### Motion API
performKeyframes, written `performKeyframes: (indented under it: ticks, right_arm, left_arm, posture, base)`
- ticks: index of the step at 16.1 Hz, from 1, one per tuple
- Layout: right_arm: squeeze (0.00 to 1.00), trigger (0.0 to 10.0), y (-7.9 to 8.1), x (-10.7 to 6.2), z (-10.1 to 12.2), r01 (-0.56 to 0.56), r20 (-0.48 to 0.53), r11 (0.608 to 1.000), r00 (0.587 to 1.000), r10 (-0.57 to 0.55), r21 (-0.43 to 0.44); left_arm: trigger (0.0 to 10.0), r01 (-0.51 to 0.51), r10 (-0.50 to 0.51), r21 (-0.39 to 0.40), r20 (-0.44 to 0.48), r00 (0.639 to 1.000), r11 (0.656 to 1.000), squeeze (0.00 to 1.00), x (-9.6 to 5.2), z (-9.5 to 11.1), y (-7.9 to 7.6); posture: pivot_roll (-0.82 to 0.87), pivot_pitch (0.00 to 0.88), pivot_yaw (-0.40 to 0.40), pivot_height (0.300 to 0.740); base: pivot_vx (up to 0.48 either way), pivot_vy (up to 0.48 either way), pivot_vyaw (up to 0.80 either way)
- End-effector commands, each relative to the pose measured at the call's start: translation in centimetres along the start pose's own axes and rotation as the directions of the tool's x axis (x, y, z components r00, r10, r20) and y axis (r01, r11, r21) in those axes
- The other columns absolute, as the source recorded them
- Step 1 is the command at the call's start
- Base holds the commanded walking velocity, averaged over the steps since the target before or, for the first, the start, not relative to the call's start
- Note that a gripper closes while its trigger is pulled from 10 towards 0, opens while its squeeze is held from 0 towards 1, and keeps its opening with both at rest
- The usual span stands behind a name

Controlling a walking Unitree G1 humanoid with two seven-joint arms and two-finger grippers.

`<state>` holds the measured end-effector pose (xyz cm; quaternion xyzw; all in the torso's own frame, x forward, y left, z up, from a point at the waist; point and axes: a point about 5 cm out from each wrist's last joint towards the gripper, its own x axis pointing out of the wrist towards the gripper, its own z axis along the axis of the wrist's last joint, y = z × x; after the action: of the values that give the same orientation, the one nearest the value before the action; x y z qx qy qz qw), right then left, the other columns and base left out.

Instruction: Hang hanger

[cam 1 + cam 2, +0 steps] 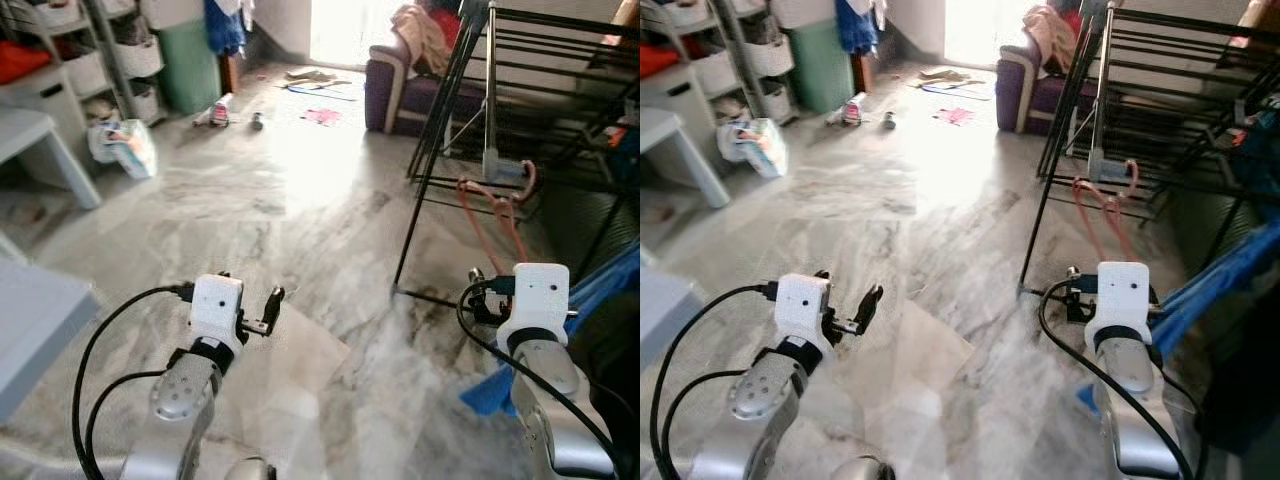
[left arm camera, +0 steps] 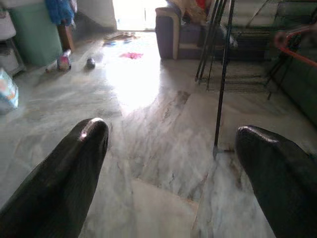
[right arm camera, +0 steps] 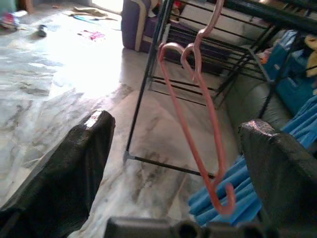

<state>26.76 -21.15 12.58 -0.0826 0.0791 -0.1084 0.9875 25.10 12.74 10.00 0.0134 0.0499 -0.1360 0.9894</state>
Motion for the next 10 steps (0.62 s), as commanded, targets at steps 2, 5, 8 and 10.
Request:
performKeyframes:
  ticks: [2, 5, 8, 10]
  right_arm:
    - [0.0, 10.0, -0.28, -0.05, -0.57, 0.006, -0.027, 1.0, 1.0, -0.006, 0.002]
    - [0.0, 10.0, -0.06, 0.18, -0.56, -0.001, -0.029, 1.0, 1.0, 0.001, 0.004]
    - [0.0, 10.0, 0.23, 0.33, -0.49, -0.013, -0.021, 1.0, 1.0, 0.013, 0.004]
    - [0.0, 10.0, 0.35, 0.36, -0.47, -0.019, -0.018, 1.0, 1.0, 0.019, 0.006]
  left_arm:
    - [10.0, 0.011, -0.011, 0.005, 0.0, 1.0, 1.0, 0.0, 0.08, 0.05, -0.36]
    - [10.0, 0.009, -0.009, 0.005, 0.002, 1.0, 1.0, 0.0, 0.18, 0.1, -0.37]
    - [10.0, 0.004, -0.004, 0.008, 0.003, 1.0, 1.0, 0.0, 0.31, 0.12, -0.37]
    - [10.0, 0.007, -0.007, 0.01, 0.005, 1.0, 1.0, 0.0, 0.39, 0.15, -0.45]
  posture:
    - [0.05, 0.068, -0.017, 0.74]
    - [0.06, 0.066, -0.021, 0.74]
    - [0.07, 0.062, -0.021, 0.74]
    - [0.07, 0.06, -0.021, 0.74]
  base:
    - [-0.283, 0.0, 0.0]
    - [-0.284, 0.0, 0.0]
    - [-0.279, 0.0, 0.0]
    - [-0.289, 0.0, 0.0]
